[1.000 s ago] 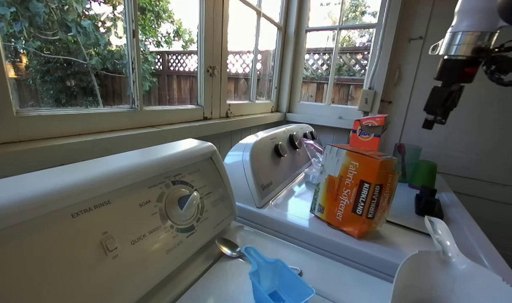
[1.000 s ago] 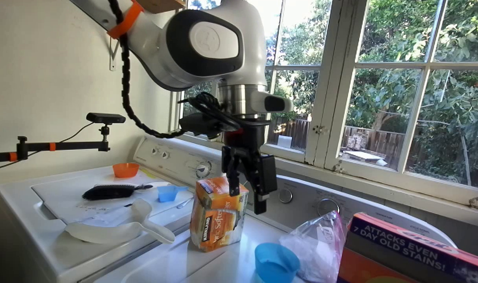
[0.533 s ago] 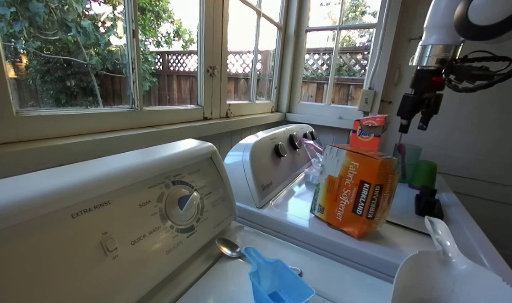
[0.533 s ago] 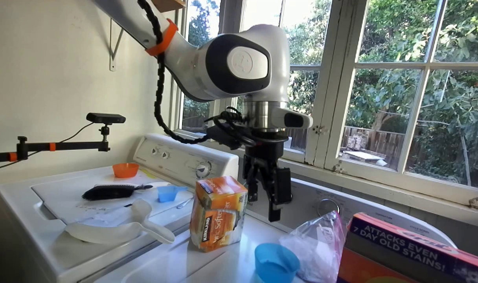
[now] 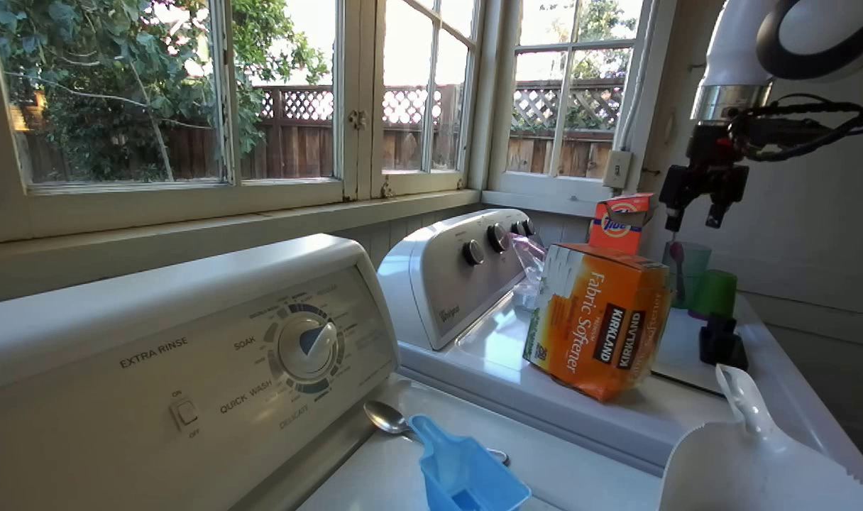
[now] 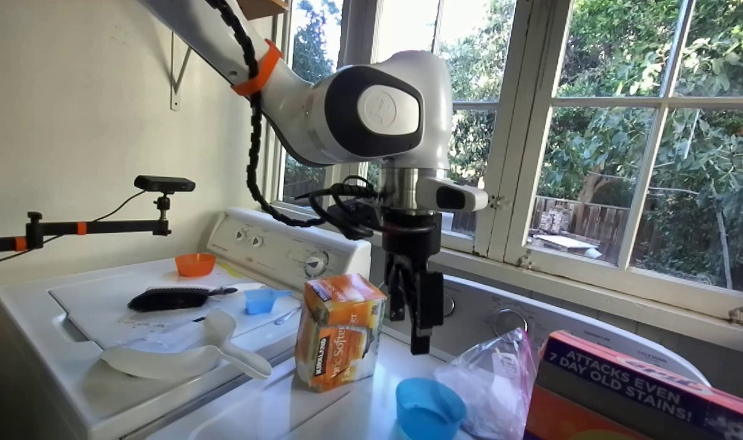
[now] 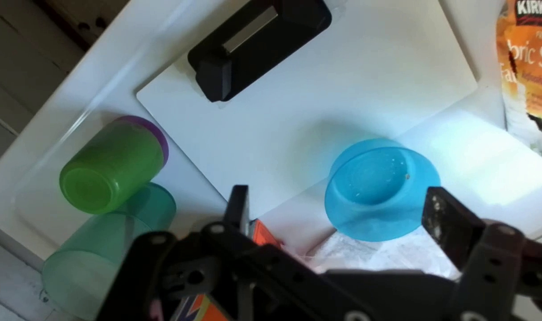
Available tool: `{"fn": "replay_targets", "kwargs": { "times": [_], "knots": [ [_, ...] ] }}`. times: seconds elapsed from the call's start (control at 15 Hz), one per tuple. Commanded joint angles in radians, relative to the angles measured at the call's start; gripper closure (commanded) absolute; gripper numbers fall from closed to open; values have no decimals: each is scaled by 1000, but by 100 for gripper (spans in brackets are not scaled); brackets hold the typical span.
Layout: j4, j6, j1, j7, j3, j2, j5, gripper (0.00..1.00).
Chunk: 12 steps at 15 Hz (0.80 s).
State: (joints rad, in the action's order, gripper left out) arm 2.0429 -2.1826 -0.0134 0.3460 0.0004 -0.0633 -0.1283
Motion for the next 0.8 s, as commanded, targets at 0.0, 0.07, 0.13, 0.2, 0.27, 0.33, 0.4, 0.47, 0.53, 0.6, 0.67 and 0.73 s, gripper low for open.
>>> {"fn": "replay_targets", "kwargs": {
  "times": [0.0, 0.07, 0.13, 0.2, 0.27, 0.33, 0.4, 0.47, 0.53, 0.6, 0.67, 0.73],
  "knots": [
    [-64, -6, 18, 168, -13, -106, -34, 0],
    [-78, -3, 22, 203, -18, -127, -42, 0],
    [-91, 5, 25, 227, -24, -147, -46, 0],
    [-102, 9, 27, 241, -31, -165, -42, 0],
    [-113, 16, 27, 247, -37, -183, -34, 0],
    [-120, 18, 27, 253, -44, -197, -29, 0],
    [-128, 19, 25, 246, -48, -213, -20, 0],
    [-130, 18, 23, 240, -53, -224, -11, 0],
    [-133, 14, 24, 242, -59, -234, -8, 0],
    [-137, 9, 24, 242, -62, -248, 1, 0],
    [-138, 3, 24, 238, -64, -257, 11, 0],
    [-137, -10, 25, 230, -64, -267, 16, 0]
  ]
}}
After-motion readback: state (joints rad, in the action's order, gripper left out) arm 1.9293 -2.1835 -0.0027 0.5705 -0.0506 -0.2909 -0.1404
